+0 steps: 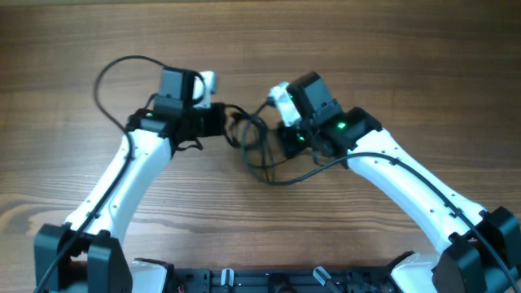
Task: Untangle cables
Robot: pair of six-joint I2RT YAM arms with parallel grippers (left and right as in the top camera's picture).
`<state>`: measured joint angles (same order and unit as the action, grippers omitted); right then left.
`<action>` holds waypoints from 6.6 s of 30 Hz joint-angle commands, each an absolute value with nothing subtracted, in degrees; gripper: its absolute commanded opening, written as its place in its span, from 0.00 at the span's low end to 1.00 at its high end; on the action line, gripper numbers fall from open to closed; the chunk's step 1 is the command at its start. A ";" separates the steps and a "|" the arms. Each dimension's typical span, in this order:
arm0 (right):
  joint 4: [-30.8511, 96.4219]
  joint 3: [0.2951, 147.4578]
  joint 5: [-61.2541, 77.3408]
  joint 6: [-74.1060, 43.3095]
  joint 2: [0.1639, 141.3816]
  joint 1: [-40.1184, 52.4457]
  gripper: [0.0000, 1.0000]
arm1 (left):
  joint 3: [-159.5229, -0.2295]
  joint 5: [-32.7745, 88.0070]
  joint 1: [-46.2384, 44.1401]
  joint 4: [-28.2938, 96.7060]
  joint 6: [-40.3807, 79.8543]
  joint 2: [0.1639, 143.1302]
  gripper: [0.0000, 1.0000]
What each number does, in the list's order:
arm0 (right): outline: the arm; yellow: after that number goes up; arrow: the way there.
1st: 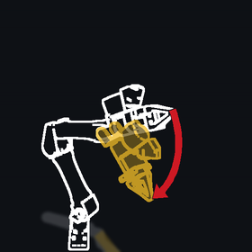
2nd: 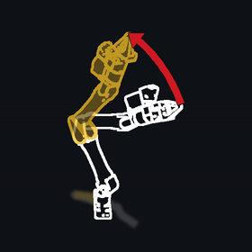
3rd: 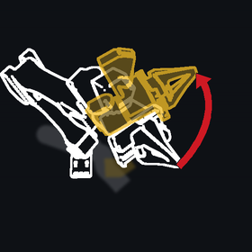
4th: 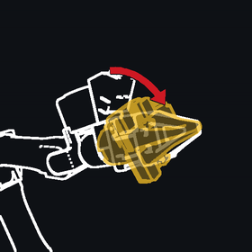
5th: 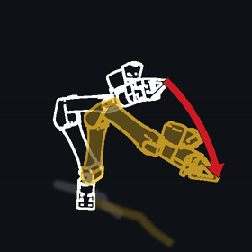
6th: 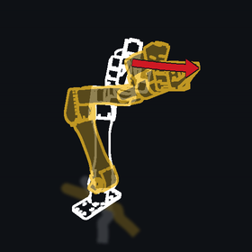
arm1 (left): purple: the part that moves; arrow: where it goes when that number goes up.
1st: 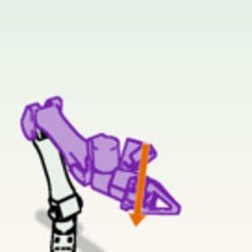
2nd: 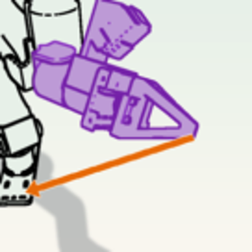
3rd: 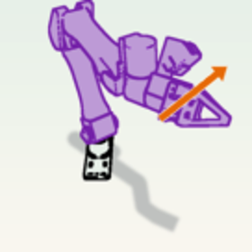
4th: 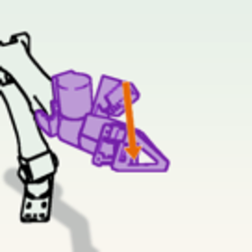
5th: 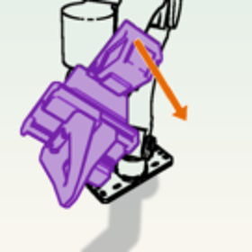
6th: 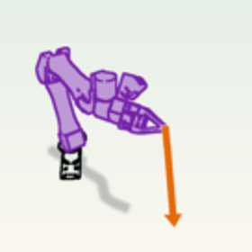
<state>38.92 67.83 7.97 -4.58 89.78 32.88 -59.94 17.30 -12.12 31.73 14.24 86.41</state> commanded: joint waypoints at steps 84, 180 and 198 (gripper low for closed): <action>42.26 67.75 11.22 -20.60 98.04 -13.98 0.04 | -59.86 24.45 24.67 37.54 26.15 83.46 0.04; 25.21 80.90 40.49 -15.16 102.91 17.41 0.05 | -59.81 14.28 -7.29 40.62 52.82 87.37 1.00; 31.03 84.31 51.55 -18.06 92.38 18.35 0.04 | -59.81 43.48 -10.37 25.93 30.87 87.37 1.00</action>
